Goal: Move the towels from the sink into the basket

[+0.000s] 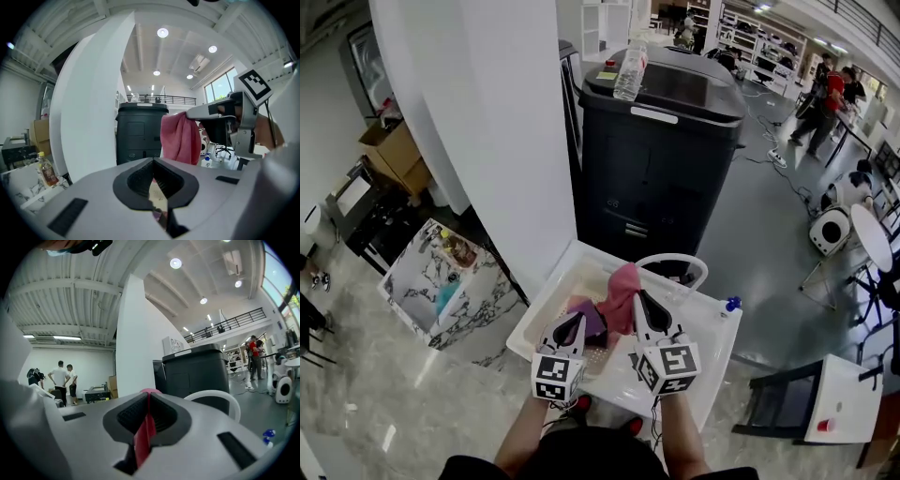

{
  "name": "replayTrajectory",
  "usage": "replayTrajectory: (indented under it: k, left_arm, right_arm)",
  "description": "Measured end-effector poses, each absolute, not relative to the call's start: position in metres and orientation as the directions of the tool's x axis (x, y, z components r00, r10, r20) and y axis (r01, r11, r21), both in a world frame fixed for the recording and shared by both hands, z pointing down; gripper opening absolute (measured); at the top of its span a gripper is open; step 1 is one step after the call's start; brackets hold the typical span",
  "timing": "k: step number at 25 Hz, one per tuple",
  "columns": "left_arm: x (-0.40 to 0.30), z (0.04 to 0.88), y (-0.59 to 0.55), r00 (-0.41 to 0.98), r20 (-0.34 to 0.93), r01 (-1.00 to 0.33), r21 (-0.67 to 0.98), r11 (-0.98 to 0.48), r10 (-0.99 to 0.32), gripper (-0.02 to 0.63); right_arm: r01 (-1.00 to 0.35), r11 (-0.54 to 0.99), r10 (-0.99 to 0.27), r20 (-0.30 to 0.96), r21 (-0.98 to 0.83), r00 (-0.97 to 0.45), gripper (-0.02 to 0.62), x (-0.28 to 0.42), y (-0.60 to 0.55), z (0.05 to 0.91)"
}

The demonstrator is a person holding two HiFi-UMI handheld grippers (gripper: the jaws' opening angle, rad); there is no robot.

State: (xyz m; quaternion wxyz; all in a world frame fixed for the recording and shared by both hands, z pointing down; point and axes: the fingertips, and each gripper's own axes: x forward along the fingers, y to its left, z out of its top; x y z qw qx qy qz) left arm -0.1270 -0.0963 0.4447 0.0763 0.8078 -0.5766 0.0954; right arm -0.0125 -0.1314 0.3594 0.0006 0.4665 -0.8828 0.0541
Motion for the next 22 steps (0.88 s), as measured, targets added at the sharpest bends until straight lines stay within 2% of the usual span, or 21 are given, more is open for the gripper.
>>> replayTrajectory:
  k: [22]
  left_arm:
    - [-0.178, 0.495, -0.083, 0.271, 0.337, -0.962, 0.074, -0.262, -0.902, 0.003]
  right_arm:
    - [-0.785, 0.598, -0.73, 0.293, -0.163, -0.617, 0.041, -0.078, -0.132, 0.477]
